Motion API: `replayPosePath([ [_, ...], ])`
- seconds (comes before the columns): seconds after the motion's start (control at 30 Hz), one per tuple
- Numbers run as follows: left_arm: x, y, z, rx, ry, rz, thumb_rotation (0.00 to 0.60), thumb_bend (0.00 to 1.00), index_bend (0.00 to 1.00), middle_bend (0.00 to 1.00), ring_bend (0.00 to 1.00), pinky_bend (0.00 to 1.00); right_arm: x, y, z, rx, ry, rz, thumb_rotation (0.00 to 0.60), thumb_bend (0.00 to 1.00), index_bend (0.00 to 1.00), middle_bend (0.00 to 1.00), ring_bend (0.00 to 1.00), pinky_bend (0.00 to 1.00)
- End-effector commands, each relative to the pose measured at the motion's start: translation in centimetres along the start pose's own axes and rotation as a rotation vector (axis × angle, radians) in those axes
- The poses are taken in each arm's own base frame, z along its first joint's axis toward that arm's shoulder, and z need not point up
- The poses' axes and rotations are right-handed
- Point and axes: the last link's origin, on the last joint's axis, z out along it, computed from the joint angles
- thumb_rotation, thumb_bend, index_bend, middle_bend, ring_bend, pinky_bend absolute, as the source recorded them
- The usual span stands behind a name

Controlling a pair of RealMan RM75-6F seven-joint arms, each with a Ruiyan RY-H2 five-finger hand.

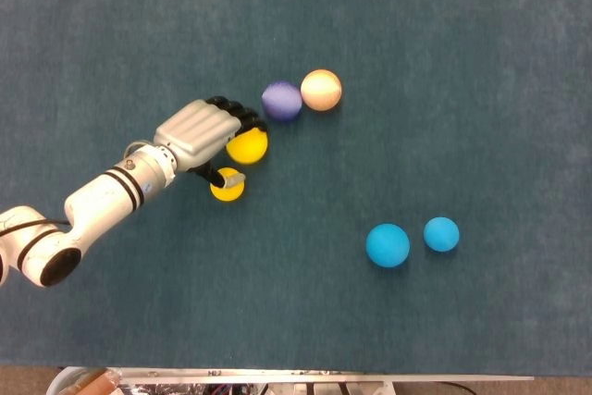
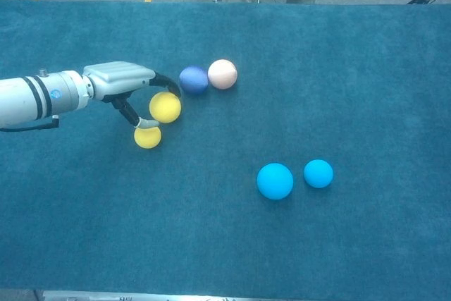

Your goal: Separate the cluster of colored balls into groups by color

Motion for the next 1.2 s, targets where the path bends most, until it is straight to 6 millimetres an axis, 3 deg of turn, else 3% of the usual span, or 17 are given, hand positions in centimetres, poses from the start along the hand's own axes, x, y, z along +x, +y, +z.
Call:
replayPosePath([
  [0.03,0.0,0.0,-0.2,0.0,-0.004,0.004,0.473,0.3,0.19,0.2,0.13,0.13,0.0,0.0,0.0,0.0,0.0,0.001,0.6,0.05,0.26,0.3,0.14,0.23],
  [0.97,-1.0,-0.8,-3.7,0.011,-0.047,0.047,0.472,0.29,0.2,0.21,0.13,0.13,0.1,-0.5,-0.6,0.003,0.009,0.008,0.6,0.05,0.26,0.3,0.14,0.23],
  [1.2,-0.1,-1.2,-4.9,0.02,-0.007,0.044,0.473,0.3,0.2,0.21,0.13,0.13,0.1,-0.7,-0.6,0.007,0.011,0.013,0.6,0.05,0.26,0.3,0.14,0.23],
])
